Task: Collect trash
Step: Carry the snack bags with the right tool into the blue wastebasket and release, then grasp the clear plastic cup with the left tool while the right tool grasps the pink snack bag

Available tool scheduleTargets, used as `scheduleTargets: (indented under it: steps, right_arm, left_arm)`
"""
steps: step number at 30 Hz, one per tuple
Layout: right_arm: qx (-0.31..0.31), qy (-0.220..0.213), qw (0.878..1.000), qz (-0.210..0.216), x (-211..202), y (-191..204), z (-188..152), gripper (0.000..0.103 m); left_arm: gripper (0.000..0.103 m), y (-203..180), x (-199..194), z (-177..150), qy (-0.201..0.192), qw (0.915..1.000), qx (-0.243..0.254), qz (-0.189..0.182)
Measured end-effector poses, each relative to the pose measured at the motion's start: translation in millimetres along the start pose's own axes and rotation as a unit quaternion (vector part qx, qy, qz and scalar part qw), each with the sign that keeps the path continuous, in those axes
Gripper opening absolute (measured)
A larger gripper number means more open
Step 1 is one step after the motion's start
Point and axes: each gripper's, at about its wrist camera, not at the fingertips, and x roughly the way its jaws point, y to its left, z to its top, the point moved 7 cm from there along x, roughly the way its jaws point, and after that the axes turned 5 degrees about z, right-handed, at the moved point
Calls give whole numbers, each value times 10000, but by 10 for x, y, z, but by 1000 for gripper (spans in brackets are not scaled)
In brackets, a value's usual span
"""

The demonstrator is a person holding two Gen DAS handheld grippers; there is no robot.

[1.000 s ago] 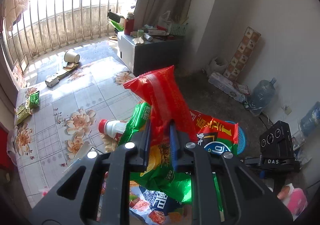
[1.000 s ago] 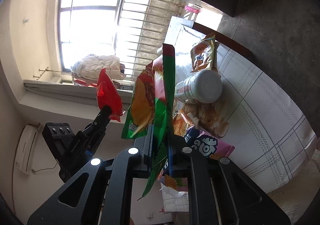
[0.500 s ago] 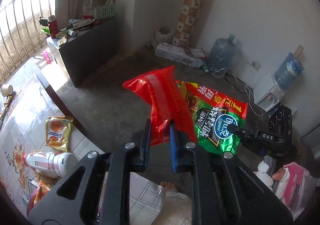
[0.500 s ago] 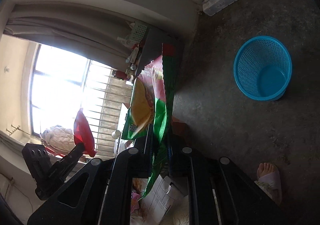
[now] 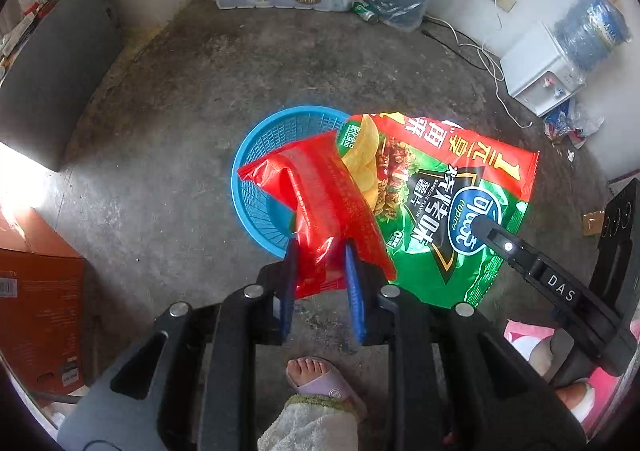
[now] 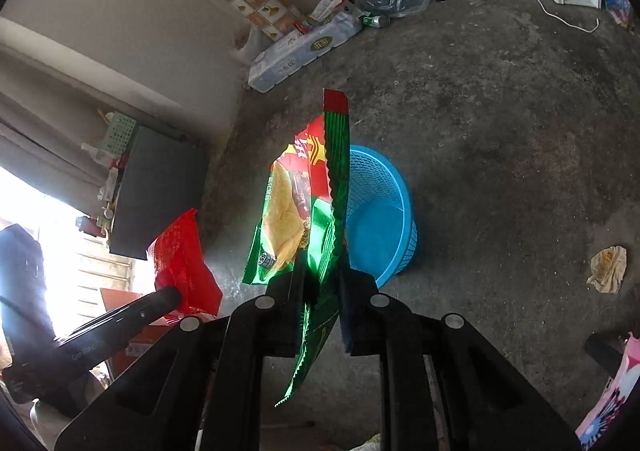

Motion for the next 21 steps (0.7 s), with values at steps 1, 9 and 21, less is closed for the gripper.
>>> scheduleTargets:
  steps: [1, 9, 21]
  right_arm:
    - [-73, 37, 9999, -88, 127, -32, 44, 37]
    - [-216, -196, 9987, -426, 351, -251, 219, 49]
    - [-1702, -1396, 9709, -940, -1026, 185, -143, 89]
  left_arm:
    - [43, -25, 144, 51, 98, 9999, -53, 53]
    - [58, 150, 286, 204, 13, 9986, -536, 5]
    - [59, 192, -1418, -345, -1834, 9828, -197, -125]
